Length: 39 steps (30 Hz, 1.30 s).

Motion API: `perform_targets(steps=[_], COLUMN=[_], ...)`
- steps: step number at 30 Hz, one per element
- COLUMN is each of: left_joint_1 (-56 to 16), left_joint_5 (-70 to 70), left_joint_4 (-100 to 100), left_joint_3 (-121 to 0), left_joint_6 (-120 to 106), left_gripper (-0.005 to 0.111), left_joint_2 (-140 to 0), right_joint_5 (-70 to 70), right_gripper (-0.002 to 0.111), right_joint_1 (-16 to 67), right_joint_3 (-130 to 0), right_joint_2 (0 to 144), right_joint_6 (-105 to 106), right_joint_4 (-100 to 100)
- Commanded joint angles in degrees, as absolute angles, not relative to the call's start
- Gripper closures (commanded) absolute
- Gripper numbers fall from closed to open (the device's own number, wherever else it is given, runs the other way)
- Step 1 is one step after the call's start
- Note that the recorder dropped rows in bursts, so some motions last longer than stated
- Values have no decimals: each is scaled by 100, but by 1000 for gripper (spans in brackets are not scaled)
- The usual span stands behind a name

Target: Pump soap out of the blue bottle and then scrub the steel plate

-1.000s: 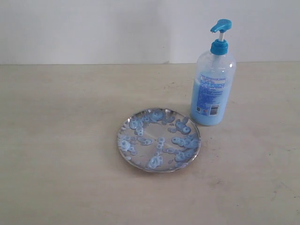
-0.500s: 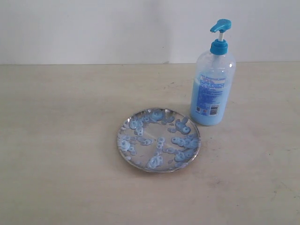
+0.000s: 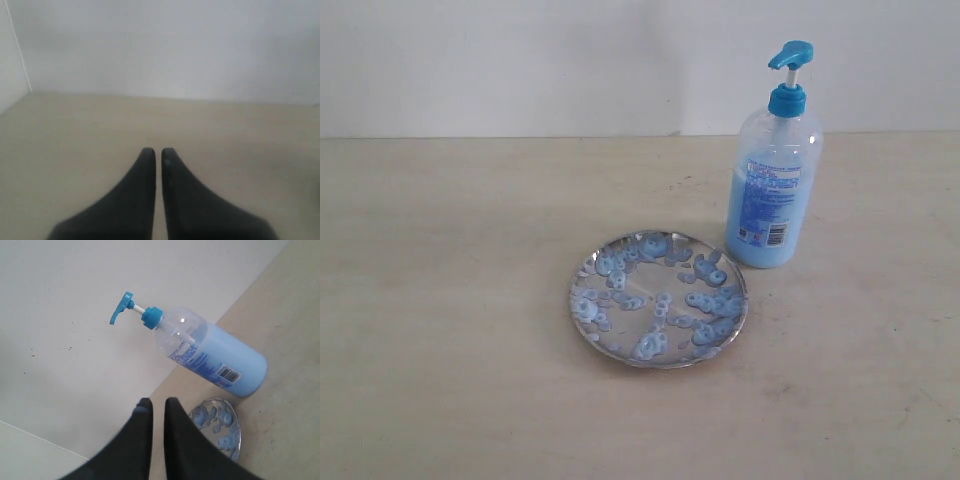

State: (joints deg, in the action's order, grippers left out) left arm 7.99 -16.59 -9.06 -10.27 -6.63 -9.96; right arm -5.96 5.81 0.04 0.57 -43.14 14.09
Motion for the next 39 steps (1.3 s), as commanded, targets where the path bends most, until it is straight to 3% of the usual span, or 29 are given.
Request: perform_targets(steps=[1,11,34,39], left_joint_1=[718,397,409,409], left_joint_5=[-1197,-2059,-2061,-2061], left_joint_4=[-675,-834,-971,-971], left_joint_3=[0,0,0,0], left_joint_6=[-248,-679,-643,-643], left_gripper=[103,103,103,103], left_joint_2=[-625,0,0,0], right_joint_5=[-578,-578,-578,-541], right_gripper=[104,104,104,104], right_joint_1=[571,571,571,236], right_joint_3=[0,0,0,0], right_joint_2=[66,66,66,66], right_joint_6=[-4299,-4299,-4299,-5455], right_joint_4=[1402,1402,1402,442])
